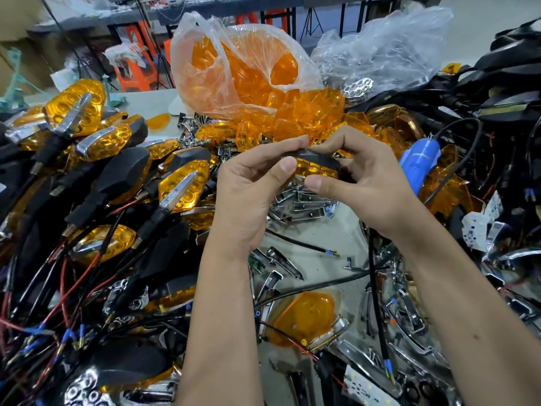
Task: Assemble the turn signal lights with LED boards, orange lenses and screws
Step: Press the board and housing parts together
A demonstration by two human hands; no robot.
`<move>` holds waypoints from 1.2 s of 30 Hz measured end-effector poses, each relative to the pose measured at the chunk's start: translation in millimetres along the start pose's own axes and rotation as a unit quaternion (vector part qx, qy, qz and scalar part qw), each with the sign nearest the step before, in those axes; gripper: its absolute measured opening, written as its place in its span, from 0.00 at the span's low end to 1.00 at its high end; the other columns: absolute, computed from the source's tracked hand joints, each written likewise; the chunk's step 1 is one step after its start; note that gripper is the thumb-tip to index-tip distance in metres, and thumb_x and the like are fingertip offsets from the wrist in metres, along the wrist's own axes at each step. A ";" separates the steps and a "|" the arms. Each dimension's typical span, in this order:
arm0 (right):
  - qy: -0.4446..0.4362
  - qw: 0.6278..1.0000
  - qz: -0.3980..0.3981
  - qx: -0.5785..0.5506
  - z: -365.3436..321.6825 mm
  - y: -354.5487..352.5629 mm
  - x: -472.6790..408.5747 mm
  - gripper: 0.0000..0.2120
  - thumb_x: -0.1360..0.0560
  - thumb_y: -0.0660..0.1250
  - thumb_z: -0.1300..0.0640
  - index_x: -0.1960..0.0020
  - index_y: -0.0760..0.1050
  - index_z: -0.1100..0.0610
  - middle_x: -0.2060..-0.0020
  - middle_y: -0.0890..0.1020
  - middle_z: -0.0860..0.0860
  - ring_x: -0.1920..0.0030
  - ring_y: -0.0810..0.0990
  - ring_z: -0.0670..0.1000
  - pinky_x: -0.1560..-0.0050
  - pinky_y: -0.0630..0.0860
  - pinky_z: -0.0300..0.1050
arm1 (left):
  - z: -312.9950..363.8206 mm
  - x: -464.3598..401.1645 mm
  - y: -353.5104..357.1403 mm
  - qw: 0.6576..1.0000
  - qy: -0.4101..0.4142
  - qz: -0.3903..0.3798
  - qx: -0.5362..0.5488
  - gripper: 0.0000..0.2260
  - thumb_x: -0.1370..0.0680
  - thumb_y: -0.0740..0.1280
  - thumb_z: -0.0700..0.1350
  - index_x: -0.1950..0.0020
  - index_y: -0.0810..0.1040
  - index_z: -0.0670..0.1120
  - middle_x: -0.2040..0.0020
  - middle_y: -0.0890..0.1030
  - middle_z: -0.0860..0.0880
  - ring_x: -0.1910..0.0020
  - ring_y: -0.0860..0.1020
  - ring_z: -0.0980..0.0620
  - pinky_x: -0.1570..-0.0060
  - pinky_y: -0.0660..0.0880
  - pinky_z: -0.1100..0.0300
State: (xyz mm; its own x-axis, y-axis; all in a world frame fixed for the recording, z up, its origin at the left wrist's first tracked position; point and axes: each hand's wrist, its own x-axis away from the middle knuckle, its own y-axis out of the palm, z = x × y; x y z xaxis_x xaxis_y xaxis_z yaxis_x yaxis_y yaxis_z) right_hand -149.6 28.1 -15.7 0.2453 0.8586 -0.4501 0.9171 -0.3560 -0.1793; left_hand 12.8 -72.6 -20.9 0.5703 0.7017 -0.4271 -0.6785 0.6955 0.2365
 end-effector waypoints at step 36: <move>0.050 0.985 -0.151 0.074 -22.1 14.3 -1.7 0.18 0.29 0.81 0.63 0.43 0.81 0.53 0.47 0.83 0.47 0.60 0.87 0.58 0.68 0.84 0.54 | -0.4 -14.9 25.2 0.867 -0.195 0.441 0.126 0.36 0.16 0.55 0.63 0.84 0.65 0.51 0.78 0.73 0.54 0.62 0.74 0.49 0.50 0.70 0.50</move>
State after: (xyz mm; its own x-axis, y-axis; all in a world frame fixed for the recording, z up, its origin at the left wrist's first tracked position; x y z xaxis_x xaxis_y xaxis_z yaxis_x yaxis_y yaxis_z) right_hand -129.9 29.7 1.9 0.0054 0.9631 -0.2691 0.8991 -0.1225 -0.4202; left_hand -13.0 -65.6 -9.0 0.0280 0.9427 0.3324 -0.8363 -0.1600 0.5244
